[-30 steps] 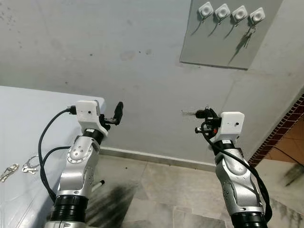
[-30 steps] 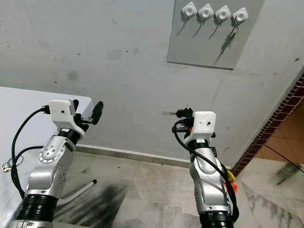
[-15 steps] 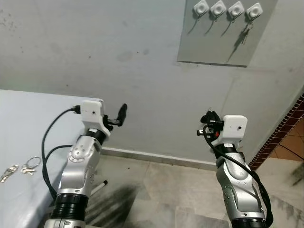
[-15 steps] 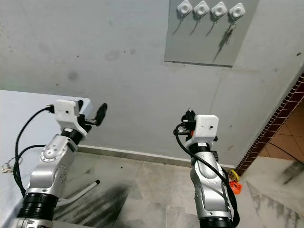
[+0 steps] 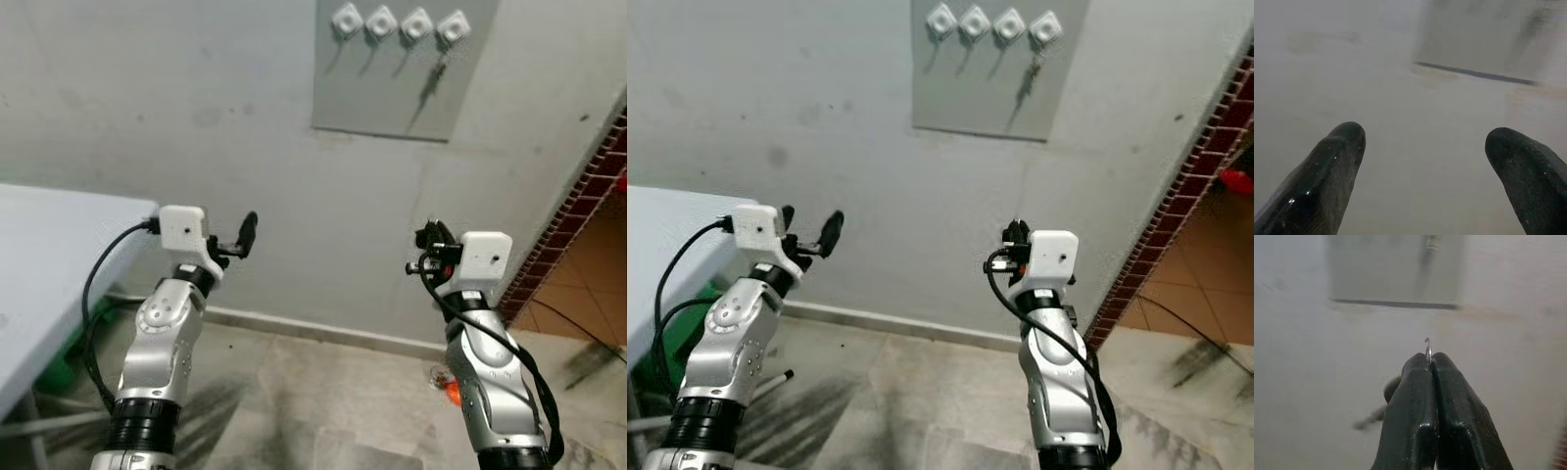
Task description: Hang keys on a hook
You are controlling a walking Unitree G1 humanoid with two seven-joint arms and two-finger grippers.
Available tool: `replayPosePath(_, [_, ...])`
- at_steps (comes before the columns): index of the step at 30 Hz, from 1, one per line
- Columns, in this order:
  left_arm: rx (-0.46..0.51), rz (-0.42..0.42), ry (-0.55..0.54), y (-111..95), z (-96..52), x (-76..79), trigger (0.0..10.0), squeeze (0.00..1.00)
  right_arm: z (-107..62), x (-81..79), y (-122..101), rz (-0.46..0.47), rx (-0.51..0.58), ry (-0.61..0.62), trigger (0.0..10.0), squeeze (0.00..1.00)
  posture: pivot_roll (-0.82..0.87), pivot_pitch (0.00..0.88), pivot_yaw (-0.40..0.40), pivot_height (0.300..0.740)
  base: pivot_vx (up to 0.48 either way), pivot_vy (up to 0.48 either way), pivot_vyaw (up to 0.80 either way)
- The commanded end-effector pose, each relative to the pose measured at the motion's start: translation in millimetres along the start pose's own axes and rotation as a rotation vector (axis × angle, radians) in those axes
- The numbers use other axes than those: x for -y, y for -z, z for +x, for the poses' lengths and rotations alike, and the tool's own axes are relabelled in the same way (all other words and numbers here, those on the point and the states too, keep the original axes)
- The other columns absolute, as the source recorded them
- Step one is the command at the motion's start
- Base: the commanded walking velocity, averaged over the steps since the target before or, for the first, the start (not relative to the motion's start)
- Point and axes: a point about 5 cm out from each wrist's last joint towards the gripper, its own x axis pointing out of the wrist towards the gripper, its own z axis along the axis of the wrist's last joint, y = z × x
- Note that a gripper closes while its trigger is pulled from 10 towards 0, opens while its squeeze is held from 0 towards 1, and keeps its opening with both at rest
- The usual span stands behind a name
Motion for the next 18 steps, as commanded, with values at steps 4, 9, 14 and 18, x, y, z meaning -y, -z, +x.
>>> replayPosePath(4, [-0.011,0.012,-0.055,-6.6,1.5,-10.2,10.0,0.0,2.4,-5.0,-7.5,0.016,0.025,-0.016,10.0,0.0,-0.08,0.0,0.009,0.74,0.0,0.0,0.0])
replayPosePath(9, [-0.032,0.028,-0.052,-4.4,1.0,-11.3,10.0,0.0,1.7,-4.7,-7.5,0.017,0.024,-0.014,10.0,0.0,-0.08,0.0,0.01,0.74,0.0,0.0,0.0])
replayPosePath(14, [-0.034,0.02,-0.035,-3.8,0.9,-9.6,10.0,0.0,0.9,-4.5,-7.7,0.018,0.024,-0.012,10.0,0.0,-0.09,0.0,0.01,0.74,0.0,0.0,0.0])
replayPosePath(18, [-0.022,0.001,-0.014,-5.5,1.0,-6.3,10.0,0.0,0.4,-4.4,-8.0,0.018,0.023,-0.011,10.0,0.0,-0.09,0.0,0.009,0.74,0.061,0.0,0.0])
